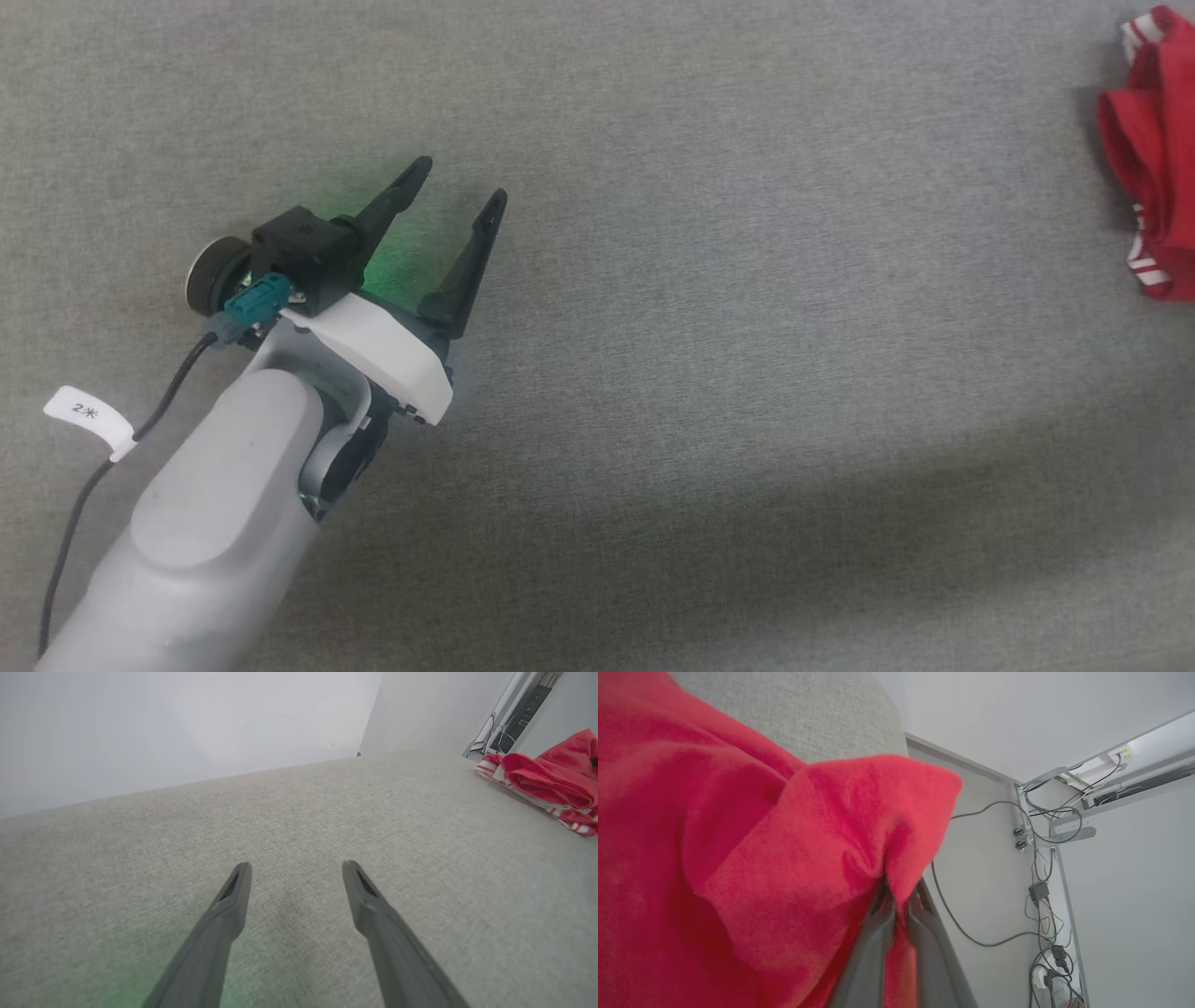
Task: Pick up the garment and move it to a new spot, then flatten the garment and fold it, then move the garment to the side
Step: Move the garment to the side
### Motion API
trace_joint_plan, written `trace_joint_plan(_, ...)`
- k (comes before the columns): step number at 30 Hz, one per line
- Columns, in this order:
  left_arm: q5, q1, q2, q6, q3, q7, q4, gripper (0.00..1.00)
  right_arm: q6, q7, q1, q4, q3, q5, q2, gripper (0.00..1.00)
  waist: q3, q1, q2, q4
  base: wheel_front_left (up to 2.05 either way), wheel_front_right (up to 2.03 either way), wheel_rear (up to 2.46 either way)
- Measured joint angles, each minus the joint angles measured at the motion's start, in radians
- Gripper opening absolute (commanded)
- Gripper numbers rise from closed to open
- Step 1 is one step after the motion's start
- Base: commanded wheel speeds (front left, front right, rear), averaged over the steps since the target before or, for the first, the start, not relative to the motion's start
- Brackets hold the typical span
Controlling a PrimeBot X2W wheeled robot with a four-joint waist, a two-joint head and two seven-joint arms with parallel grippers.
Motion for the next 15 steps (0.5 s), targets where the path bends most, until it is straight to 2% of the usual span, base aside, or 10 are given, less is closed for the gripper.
trace_joint_plan(5, 0.0, -0.014, 0.001, -0.007, -0.004, -0.007, 0.018, 1.0, 0.0, -0.05, -0.039, 0.094, -0.01, -0.027, 0.018, 0.0, 0.006, 0.0, 0.0, 0.007, 0.0, 0.0, 0.0)
trace_joint_plan(6, 0.0, -0.014, 0.001, -0.008, -0.004, -0.007, 0.021, 1.0, 0.0, -0.062, -0.05, 0.107, -0.011, -0.035, 0.023, 0.14, 0.005, 0.0, 0.0, 0.008, 0.0, 0.0, 0.0)
trace_joint_plan(7, 0.0, -0.014, 0.001, -0.008, -0.004, -0.01, 0.024, 1.0, 0.0, -0.069, -0.06, 0.119, -0.014, -0.041, 0.027, 0.42, 0.003, 0.0001, 0.0, 0.008, 0.0, 0.0, 0.0)
trace_joint_plan(8, -0.001, -0.014, 0.002, -0.008, -0.004, -0.013, 0.027, 1.0, 0.0, -0.071, -0.072, 0.131, -0.015, -0.047, 0.03, 0.65, 0.0, 0.0, 0.0, 0.008, 0.0, 0.0, 0.0)
trace_joint_plan(9, -0.001, -0.014, 0.003, -0.008, -0.003, -0.014, 0.03, 1.0, 0.0, -0.08, -0.08, 0.143, -0.016, -0.051, 0.032, 0.98, -0.003, 0.0, 0.0, 0.008, 0.0, 0.0, 0.0)
trace_joint_plan(15, -0.01, -0.011, 0.005, -0.009, 0.002, -0.026, 0.047, 1.0, 0.0, -0.106, -0.117, 0.194, -0.02, -0.061, 0.048, 1.0, -0.032, 0.0, 0.0, 0.014, 0.0, 0.0, 0.0)
